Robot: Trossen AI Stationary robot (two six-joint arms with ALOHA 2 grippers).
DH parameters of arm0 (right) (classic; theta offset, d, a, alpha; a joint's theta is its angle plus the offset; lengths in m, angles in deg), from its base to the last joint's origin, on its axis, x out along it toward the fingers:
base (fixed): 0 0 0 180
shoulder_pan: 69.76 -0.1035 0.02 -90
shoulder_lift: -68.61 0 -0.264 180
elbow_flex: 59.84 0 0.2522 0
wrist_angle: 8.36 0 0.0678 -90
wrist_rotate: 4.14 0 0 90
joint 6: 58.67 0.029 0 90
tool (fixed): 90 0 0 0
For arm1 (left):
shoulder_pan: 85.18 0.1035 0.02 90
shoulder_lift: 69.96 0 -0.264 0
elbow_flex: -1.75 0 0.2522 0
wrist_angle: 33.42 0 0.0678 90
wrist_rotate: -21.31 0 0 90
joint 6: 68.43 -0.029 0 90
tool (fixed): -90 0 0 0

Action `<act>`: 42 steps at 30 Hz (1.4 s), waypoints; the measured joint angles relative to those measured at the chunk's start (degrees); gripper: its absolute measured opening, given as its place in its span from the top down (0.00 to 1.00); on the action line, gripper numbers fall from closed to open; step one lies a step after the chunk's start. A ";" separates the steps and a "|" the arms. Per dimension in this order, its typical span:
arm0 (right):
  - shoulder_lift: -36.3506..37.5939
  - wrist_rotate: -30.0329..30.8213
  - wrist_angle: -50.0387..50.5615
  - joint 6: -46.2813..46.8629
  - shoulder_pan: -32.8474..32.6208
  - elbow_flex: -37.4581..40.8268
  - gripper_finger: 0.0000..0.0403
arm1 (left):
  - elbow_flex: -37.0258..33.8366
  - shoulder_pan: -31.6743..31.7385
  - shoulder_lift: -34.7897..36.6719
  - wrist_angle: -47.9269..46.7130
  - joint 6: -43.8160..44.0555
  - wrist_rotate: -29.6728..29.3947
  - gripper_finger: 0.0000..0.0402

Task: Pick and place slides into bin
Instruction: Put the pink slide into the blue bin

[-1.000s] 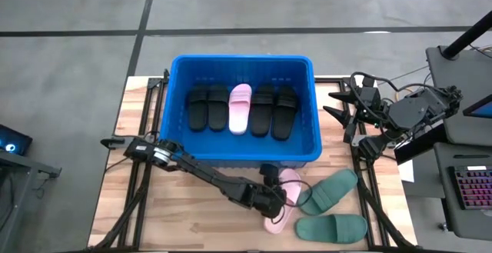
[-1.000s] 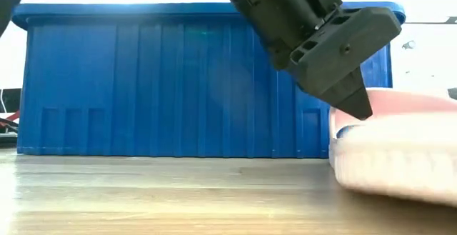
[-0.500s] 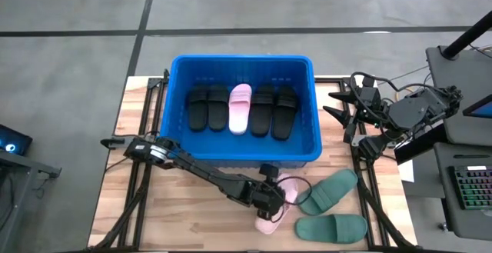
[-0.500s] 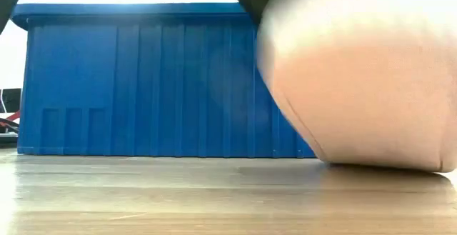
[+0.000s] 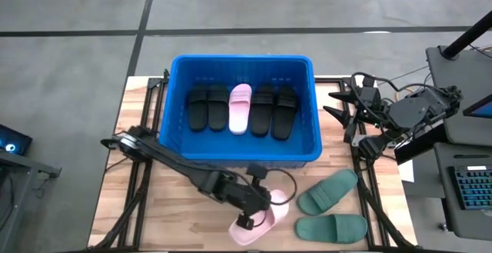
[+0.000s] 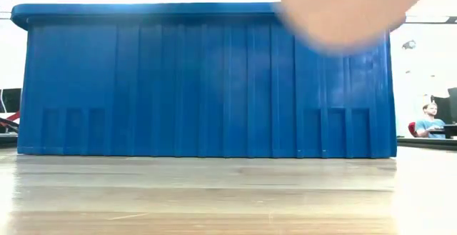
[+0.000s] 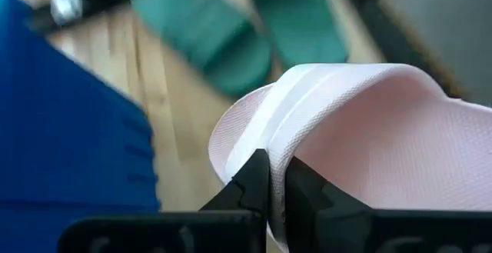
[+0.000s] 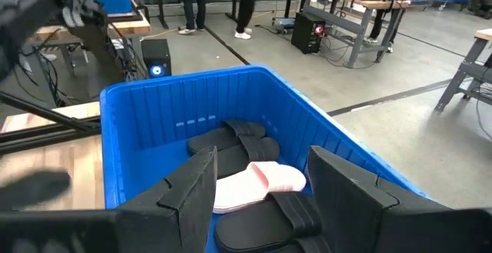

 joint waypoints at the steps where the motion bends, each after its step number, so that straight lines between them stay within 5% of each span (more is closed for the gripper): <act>1: 0.04 -0.02 -0.01 -0.01 -0.01 0.00 0.52 | 0.00 -0.17 1.19 1.14 -0.05 -0.29 1.00; 9: 0.68 -0.02 0.02 0.07 -0.01 0.00 0.52 | 0.02 0.35 7.19 12.55 -2.44 -5.90 1.00; 15: 1.17 -0.02 -0.02 -0.01 -0.01 0.00 0.52 | 0.07 1.58 9.42 11.68 -3.82 -30.01 1.00; 18: 1.24 -0.02 0.02 -0.04 -0.01 0.00 0.52 | 0.07 3.21 9.90 10.54 -5.90 -36.04 1.00; 32: 2.37 0.00 0.76 0.14 -0.01 -0.02 0.52 | -0.18 21.35 13.05 -3.91 -6.68 -30.24 1.00; 42: 2.57 1.74 0.81 0.14 -0.01 -0.02 0.52 | -10.49 34.01 14.32 2.65 -14.18 -27.51 1.00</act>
